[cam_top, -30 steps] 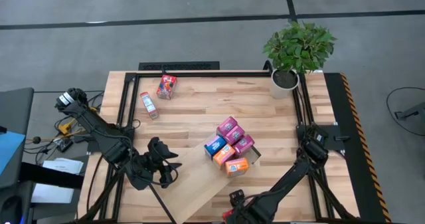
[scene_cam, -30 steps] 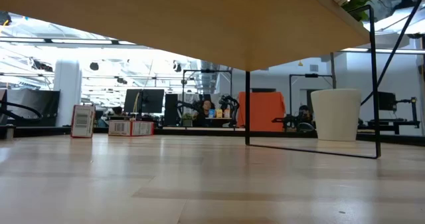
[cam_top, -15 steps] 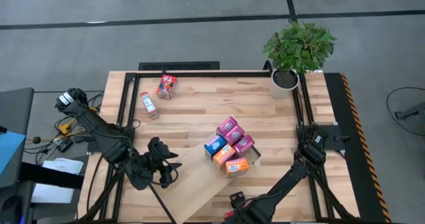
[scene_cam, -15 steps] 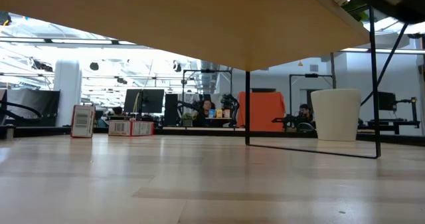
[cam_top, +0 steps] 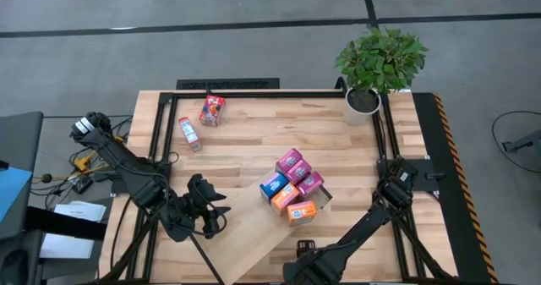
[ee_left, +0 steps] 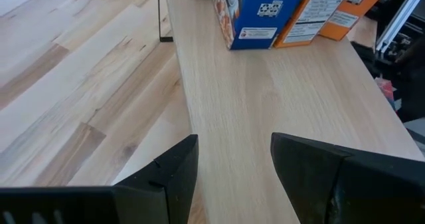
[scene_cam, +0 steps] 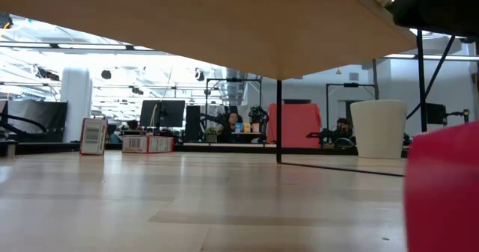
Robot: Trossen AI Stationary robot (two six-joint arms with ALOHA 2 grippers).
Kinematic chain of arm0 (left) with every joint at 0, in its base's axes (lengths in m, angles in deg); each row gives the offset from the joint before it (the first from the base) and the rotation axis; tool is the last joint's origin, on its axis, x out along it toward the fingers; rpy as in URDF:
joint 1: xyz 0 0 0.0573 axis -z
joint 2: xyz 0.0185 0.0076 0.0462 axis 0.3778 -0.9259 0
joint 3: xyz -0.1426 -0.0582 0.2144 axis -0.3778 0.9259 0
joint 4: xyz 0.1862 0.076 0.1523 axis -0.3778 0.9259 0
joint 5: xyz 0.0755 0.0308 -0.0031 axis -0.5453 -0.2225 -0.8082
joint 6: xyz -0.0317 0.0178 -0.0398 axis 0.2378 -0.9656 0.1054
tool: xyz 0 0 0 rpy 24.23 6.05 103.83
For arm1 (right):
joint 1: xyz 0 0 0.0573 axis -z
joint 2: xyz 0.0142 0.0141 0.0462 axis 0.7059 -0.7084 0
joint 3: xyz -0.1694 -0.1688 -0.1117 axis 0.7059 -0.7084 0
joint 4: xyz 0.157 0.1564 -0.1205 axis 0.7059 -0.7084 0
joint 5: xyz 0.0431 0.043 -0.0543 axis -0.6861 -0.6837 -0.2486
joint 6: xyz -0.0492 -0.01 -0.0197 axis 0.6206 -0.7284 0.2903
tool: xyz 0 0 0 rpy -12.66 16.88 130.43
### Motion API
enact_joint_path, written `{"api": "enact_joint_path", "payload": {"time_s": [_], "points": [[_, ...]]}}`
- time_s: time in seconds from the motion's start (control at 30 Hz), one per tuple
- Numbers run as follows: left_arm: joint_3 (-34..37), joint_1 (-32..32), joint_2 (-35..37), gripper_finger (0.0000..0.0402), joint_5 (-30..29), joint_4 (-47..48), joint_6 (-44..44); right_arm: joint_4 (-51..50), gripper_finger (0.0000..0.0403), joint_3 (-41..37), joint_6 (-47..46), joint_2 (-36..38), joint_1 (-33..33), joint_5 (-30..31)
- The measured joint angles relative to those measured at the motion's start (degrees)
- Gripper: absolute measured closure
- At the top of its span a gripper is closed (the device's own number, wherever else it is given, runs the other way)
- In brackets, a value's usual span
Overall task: Stack cereal on shelf
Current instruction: Put the bottom red cereal box onto the shelf
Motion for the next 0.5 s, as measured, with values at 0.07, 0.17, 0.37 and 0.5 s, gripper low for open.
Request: {"api": "enact_joint_path", "payload": {"time_s": [0.07,0.17,0.37,0.5], "points": [[-0.01,0.0,0.0,0.0223,0.0,0.01,0.01,-1.32,0.006,0.49,-1.2,-0.09,0.0,1.33],[-0.01,-0.02,0.0,0.0223,-0.02,0.01,0.01,-1.63,0.0103,1.16,-2.84,-0.21,-0.07,3.03],[0.0,-0.02,0.0,0.0223,-0.07,0.01,-0.01,-1.91,0.0176,2.72,-5.94,-0.27,-0.55,3.8],[0.0,-0.02,0.0,0.0223,-0.09,0.01,-0.01,-1.64,0.0225,2.81,-8.88,-0.27,-1.44,5.09]]}}
